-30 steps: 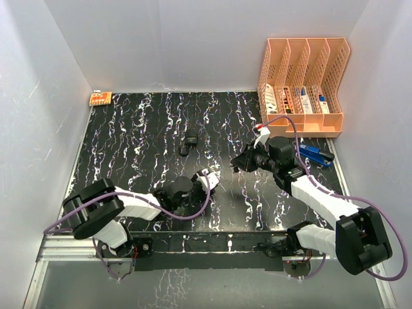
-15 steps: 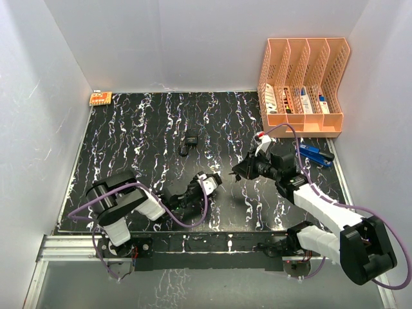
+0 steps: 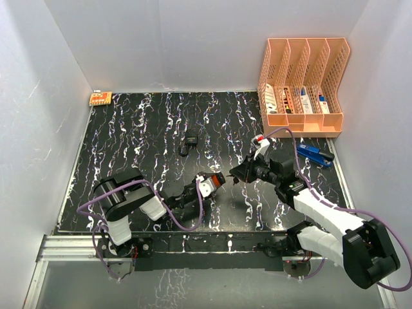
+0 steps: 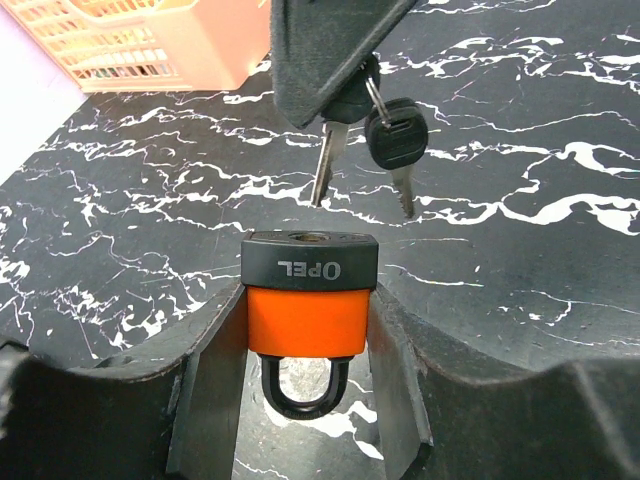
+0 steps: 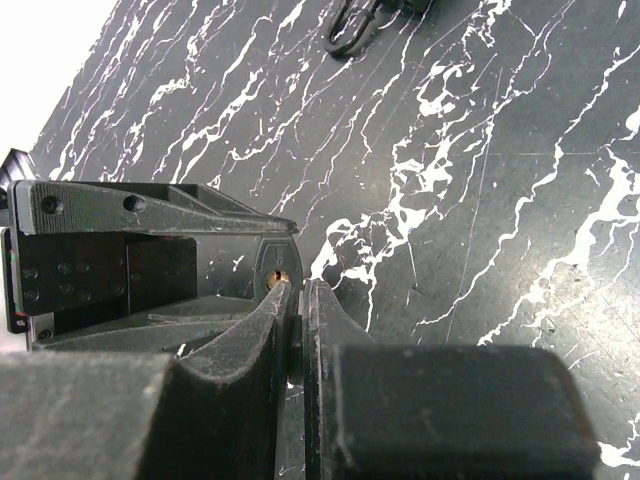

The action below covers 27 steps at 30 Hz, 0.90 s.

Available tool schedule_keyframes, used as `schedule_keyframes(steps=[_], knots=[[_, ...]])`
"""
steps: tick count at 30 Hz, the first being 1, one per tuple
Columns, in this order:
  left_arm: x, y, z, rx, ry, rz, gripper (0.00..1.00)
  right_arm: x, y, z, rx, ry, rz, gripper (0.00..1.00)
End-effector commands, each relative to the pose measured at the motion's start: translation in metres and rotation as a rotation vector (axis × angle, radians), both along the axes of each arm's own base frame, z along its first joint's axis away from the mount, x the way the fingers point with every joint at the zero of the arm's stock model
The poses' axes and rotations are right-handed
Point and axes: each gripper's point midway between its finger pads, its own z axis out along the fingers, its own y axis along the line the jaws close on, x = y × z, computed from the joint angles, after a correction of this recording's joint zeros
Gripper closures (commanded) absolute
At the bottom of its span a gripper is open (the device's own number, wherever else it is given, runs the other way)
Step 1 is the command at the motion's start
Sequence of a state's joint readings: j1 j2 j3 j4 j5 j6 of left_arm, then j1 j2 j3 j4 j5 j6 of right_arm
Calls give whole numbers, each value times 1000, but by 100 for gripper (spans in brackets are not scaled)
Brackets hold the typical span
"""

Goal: Unlock with the key

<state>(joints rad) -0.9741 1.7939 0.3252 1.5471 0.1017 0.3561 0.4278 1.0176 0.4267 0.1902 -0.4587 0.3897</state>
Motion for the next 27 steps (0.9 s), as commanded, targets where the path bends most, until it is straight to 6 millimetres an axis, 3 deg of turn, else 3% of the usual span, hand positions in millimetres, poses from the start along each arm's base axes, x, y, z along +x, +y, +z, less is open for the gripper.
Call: schedule_keyframes(steps=[1,27], knots=[[-5,-7,35,-109,-82,-55,100,6,6,26,46,-110,-2,100],[-8,-9,45,-109,-131,-85,100,-3,21,17,25,-93,31,100]])
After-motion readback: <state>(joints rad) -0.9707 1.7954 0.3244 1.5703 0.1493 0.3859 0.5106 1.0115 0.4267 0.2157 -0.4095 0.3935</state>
